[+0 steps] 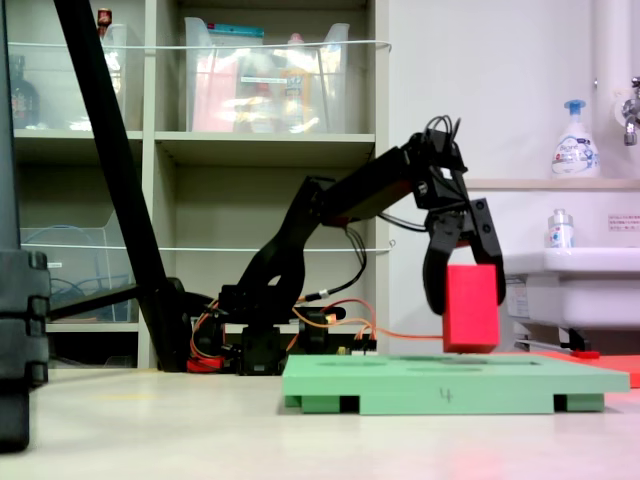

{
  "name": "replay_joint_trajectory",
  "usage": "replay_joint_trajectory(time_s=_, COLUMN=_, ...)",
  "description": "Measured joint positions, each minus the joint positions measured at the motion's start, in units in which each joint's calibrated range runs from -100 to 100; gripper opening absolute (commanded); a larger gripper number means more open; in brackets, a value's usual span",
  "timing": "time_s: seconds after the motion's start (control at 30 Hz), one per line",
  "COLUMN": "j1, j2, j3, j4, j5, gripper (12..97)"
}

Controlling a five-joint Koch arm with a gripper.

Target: Put the square block into the corresponding hole

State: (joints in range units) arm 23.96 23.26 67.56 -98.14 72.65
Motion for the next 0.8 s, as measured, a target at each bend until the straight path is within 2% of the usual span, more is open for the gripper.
replay_joint_trajectory(time_s=0.8, j1=2.0, j2=4.9, j3=0.2, j4=8.1, j5=2.1, gripper=23.7)
